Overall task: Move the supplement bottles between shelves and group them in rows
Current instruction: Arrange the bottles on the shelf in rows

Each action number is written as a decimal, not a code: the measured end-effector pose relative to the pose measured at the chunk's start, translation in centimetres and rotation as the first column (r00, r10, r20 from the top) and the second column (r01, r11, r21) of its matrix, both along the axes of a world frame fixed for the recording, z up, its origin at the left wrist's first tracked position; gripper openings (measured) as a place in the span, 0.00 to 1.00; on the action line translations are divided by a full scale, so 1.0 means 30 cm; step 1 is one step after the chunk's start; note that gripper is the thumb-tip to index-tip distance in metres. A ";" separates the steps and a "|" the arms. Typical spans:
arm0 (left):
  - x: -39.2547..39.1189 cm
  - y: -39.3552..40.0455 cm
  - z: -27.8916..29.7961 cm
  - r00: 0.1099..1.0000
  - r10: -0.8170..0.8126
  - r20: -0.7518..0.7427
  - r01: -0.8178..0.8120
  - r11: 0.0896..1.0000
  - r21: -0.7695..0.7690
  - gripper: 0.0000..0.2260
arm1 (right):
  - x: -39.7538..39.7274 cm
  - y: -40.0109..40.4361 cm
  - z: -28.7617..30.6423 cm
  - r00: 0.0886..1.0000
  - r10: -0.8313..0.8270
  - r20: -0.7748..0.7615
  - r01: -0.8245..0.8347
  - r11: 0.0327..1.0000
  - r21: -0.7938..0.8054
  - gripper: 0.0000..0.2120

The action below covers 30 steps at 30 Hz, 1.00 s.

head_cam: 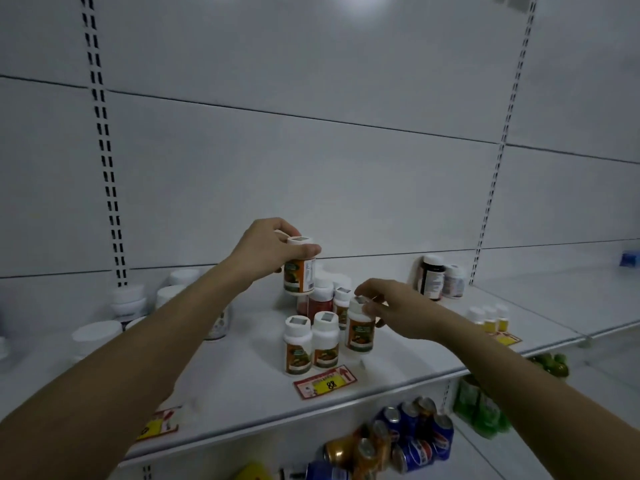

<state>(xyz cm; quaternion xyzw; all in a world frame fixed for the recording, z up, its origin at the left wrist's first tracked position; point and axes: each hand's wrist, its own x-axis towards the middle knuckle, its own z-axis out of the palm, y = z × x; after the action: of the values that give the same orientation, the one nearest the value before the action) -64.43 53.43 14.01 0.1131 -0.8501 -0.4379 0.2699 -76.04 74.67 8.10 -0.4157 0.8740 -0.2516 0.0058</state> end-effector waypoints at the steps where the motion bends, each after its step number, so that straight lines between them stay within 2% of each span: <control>1: -0.007 0.000 0.002 1.000 0.016 -0.003 -0.016 1.000 -0.002 0.20 | -0.017 -0.010 -0.012 1.000 0.021 -0.010 -0.021 1.000 0.024 0.14; 7: -0.016 0.038 -0.019 0.989 0.146 -0.005 -0.146 0.989 -0.002 0.19 | -0.103 -0.067 -0.069 0.988 0.157 0.014 -0.157 0.984 0.083 0.15; 11: 0.002 0.102 -0.031 0.974 0.227 -0.004 -0.227 0.974 0.015 0.20 | -0.127 -0.062 -0.078 0.973 0.227 0.048 -0.229 0.972 0.059 0.15; 12: 0.008 0.122 -0.029 0.968 0.249 -0.017 -0.248 0.968 0.023 0.20 | -0.127 -0.054 -0.071 0.970 0.240 0.037 -0.241 0.970 0.019 0.16; 14: 0.015 0.168 -0.026 0.956 0.289 -0.042 -0.288 0.957 0.039 0.20 | -0.114 -0.035 -0.046 0.968 0.250 0.024 -0.243 0.957 -0.159 0.18; 17: 0.017 0.254 -0.018 0.940 0.331 -0.083 -0.324 0.942 0.086 0.18 | -0.068 -0.003 0.005 0.936 0.335 0.109 -0.253 0.854 -0.454 0.17; 22: 0.024 0.400 -0.006 0.907 0.384 -0.174 -0.363 0.921 0.144 0.17 | 0.000 0.059 0.037 0.796 0.540 0.274 -0.278 0.727 -0.628 0.14; 25: 0.054 0.460 -0.002 0.926 0.352 -0.140 -0.334 0.933 0.134 0.20 | -0.005 0.103 0.019 0.740 0.597 0.309 -0.279 0.691 -0.667 0.11; 30: 0.122 0.528 -0.020 0.976 0.205 -0.074 -0.185 0.959 0.215 0.16 | -0.028 0.144 -0.016 0.438 0.777 0.453 -0.288 0.598 -0.748 0.13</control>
<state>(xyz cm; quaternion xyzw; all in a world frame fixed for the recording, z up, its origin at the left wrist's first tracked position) -60.76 69.27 13.40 0.2030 -0.7705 -0.5001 0.3391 -76.87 78.99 7.63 -0.5213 0.4774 -0.6287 0.3241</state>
